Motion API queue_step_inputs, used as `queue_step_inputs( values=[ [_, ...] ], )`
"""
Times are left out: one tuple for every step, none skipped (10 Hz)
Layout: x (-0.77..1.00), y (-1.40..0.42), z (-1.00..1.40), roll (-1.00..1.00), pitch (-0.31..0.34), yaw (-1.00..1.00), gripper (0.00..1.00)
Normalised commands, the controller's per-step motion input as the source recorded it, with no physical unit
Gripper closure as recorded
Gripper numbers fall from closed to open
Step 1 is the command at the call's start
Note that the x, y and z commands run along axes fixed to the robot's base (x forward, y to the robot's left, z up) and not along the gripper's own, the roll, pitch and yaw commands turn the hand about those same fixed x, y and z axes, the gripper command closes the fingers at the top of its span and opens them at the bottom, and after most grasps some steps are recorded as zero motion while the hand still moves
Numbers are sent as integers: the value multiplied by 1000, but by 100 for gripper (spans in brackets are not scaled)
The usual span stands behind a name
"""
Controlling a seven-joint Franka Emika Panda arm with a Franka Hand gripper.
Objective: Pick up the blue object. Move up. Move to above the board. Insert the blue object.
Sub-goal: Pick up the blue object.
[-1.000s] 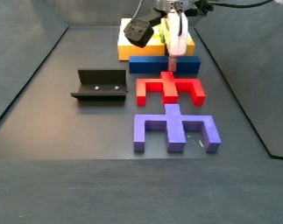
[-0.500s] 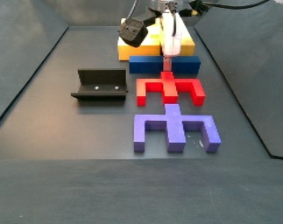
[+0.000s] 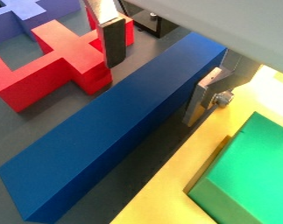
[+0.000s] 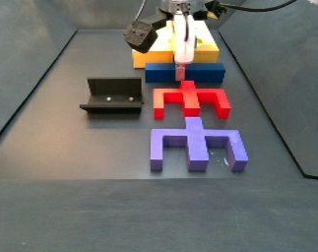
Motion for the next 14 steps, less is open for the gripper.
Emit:
queue_step_inputs(
  values=[
    [-163,109,-323,106,0,-166,0],
    [0,51,-277,56,0,-97,0],
    [0,77,-229,24,0,-77,0],
    [137,57,-171,0,7,0,0],
    [83,169,-286,7,3,0,0],
    [131,0,-120,0,11,0,0],
    [89,0,-51,0,23,-6,0],
    [34,0,-43,0,7,-17,0],
    [0,0,-40,0,0,-66,0],
    [0,0,-100,0,0,-74,0],
    [0,-3,-174,0,0,-83,0],
    [0,0,-211,17,0,-89,0],
    [0,0,-197,20,0,-89,0],
    [0,-3,-137,0,0,-69,0]
  ],
)
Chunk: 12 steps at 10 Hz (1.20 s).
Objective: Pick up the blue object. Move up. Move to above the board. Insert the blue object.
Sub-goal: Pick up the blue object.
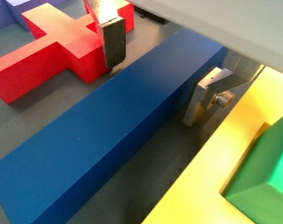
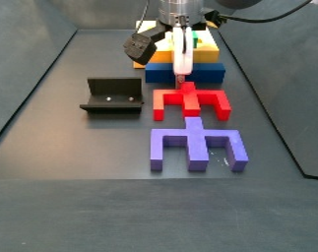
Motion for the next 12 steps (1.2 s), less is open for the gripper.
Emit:
queue_step_inputs(
  values=[
    [0,0,-80,0,0,-40,0],
    [0,0,-51,0,0,-23,0],
    [109,0,0,-6,6,0,0],
    [197,0,0,-43,29,0,0],
    [217,66,0,-101,29,0,0],
    [129,29,0,-74,0,0,0],
    [0,0,-120,0,0,0,0],
    [0,0,-117,0,0,0,0],
    [0,0,-54,0,0,0,0],
    [0,0,0,0,0,0,0],
    [0,0,0,0,0,0,100],
    [0,0,0,0,0,0,100]
  ],
)
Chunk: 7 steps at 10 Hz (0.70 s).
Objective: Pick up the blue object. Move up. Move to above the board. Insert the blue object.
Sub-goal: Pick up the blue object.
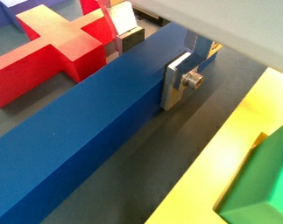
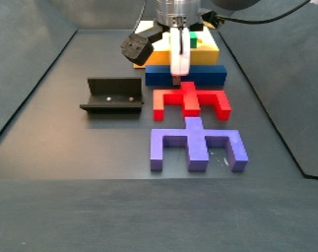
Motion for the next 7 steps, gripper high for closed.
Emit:
queue_step_inputs(
  values=[
    [0,0,0,0,0,0,100],
    [0,0,0,0,0,0,100],
    [0,0,0,0,0,0,100],
    [0,0,0,0,0,0,100],
    [0,0,0,0,0,0,100],
    [0,0,0,0,0,0,100],
    [0,0,0,0,0,0,100]
  ],
)
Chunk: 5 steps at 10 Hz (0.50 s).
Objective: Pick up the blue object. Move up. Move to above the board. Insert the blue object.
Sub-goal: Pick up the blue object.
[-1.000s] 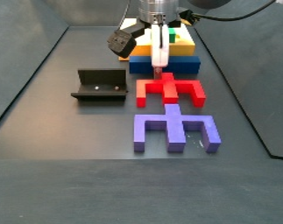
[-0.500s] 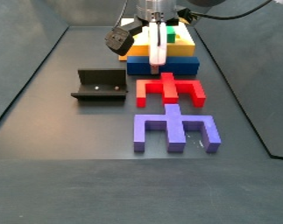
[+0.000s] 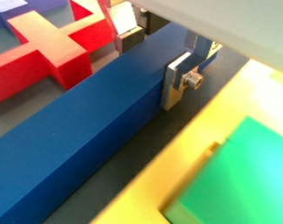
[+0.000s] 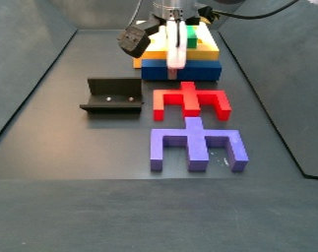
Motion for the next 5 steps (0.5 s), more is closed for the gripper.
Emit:
queue_step_inputs(
  values=[
    [0,0,0,0,0,0,100],
    [0,0,0,0,0,0,100],
    [0,0,0,0,0,0,100],
    [0,0,0,0,0,0,100],
    [0,0,0,0,0,0,100]
  ],
)
